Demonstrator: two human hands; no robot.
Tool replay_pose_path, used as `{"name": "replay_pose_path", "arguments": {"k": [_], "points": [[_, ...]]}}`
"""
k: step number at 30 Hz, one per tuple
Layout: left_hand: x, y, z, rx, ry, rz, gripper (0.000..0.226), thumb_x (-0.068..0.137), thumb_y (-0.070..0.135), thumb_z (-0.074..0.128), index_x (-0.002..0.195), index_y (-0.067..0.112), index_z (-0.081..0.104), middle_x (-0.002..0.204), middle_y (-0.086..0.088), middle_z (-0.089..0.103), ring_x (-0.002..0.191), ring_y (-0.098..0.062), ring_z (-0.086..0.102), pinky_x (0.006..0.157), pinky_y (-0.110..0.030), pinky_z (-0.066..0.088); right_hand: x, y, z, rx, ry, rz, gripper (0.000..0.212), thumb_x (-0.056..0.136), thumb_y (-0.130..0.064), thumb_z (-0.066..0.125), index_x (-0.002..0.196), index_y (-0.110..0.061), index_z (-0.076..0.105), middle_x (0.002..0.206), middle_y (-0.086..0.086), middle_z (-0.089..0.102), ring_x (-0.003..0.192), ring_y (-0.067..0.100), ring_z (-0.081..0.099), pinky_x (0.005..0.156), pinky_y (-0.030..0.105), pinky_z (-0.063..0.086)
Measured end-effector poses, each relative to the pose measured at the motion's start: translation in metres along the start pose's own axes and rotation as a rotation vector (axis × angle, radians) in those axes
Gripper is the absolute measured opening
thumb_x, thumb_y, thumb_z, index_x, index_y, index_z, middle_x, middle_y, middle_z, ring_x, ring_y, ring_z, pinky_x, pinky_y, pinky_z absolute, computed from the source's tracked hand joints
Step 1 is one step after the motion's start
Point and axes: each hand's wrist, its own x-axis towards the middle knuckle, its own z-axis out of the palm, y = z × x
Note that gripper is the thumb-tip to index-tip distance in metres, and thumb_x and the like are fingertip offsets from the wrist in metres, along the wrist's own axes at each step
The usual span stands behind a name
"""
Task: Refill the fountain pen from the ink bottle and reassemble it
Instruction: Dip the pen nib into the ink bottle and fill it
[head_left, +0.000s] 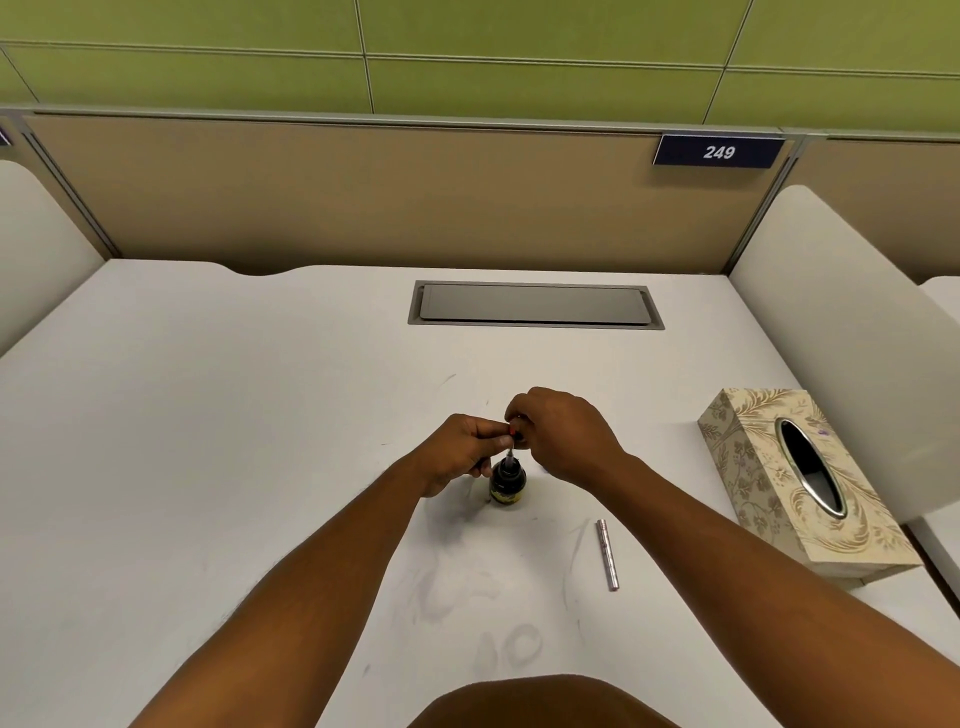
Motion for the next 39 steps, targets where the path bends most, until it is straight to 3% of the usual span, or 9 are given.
{"name": "replay_pose_path", "arguments": {"k": [6,9,11,13,17,23,29,33,39], "points": [[0.000,-0.002,0.001,-0.006,-0.024,0.001,0.020,0.098,0.010,0.059,0.104,0.021,0.075,0.078,0.014,0.075,0.051,-0.009,0.044,0.059,-0.022,0.043,0.001,0.001,-0.001,-0.053,0.014,0.061,0.028,0.096,-0.041,0.051,0.093,-0.018,0.065,0.089,-0.002,0.063,0.079,0.022,0.060,0.067,0.034,0.047],[0.004,-0.004,-0.001,-0.001,-0.020,0.005,0.022,0.099,0.012,0.058,0.114,0.016,0.073,0.075,0.014,0.074,0.051,-0.009,0.043,0.060,-0.023,0.042,-0.001,0.003,-0.003,-0.004,0.000,0.019,0.024,0.098,-0.037,0.050,0.111,-0.024,0.066,0.101,-0.004,0.064,0.089,0.021,0.062,0.073,0.034,0.050],[0.006,-0.006,-0.003,-0.004,-0.023,0.007,0.024,0.098,0.014,0.059,0.118,0.015,0.073,0.091,0.010,0.078,0.051,-0.009,0.043,0.061,-0.024,0.042,-0.002,0.004,-0.003,-0.005,-0.021,-0.033,0.025,0.098,-0.029,0.051,0.119,-0.025,0.063,0.106,-0.004,0.064,0.093,0.021,0.062,0.076,0.035,0.051],[0.008,-0.007,-0.003,-0.005,-0.021,0.007,0.024,0.098,0.015,0.060,0.119,0.016,0.073,0.107,0.004,0.077,0.051,-0.008,0.043,0.062,-0.025,0.043,-0.002,0.005,-0.002,-0.025,-0.018,-0.050,0.022,0.097,-0.024,0.052,0.116,-0.025,0.064,0.104,-0.004,0.064,0.091,0.022,0.063,0.075,0.037,0.052],[0.009,-0.009,-0.003,-0.003,-0.015,0.003,0.025,0.098,0.015,0.060,0.120,0.015,0.072,0.111,0.003,0.077,0.052,-0.008,0.043,0.061,-0.024,0.043,-0.001,0.005,-0.001,-0.042,0.005,-0.025,0.015,0.094,-0.021,0.053,0.103,-0.024,0.065,0.096,-0.005,0.063,0.084,0.022,0.061,0.069,0.037,0.052],[0.010,-0.011,-0.004,0.015,-0.033,0.001,0.026,0.098,0.013,0.060,0.121,0.016,0.072,0.099,0.007,0.077,0.050,-0.007,0.045,0.058,-0.023,0.043,0.000,0.003,-0.002,-0.054,0.003,0.026,0.025,0.096,-0.037,0.050,0.094,-0.018,0.066,0.090,-0.002,0.063,0.079,0.022,0.060,0.069,0.037,0.050],[0.009,-0.011,-0.004,0.000,-0.032,0.010,0.025,0.099,0.014,0.059,0.120,0.015,0.072,0.103,0.007,0.077,0.051,-0.008,0.043,0.058,-0.022,0.042,-0.001,0.005,-0.001,-0.010,-0.010,-0.019,0.024,0.098,-0.029,0.049,0.115,-0.024,0.065,0.103,-0.003,0.064,0.091,0.022,0.062,0.076,0.038,0.052],[0.010,-0.013,-0.003,0.009,-0.020,0.001,0.026,0.099,0.014,0.059,0.121,0.013,0.072,0.113,0.001,0.076,0.050,-0.008,0.042,0.059,-0.023,0.042,-0.001,0.004,0.000,-0.032,-0.006,-0.045,0.019,0.096,-0.024,0.049,0.103,-0.023,0.067,0.096,-0.003,0.063,0.085,0.023,0.062,0.071,0.039,0.052],[0.006,-0.012,-0.002,0.000,-0.040,-0.006,0.022,0.098,0.012,0.060,0.112,0.020,0.075,0.090,0.011,0.077,0.050,-0.008,0.043,0.057,-0.021,0.042,-0.002,0.003,0.001,-0.061,0.005,0.012,0.025,0.096,-0.036,0.049,0.091,-0.017,0.065,0.088,-0.001,0.062,0.078,0.024,0.060,0.067,0.038,0.050]]}}
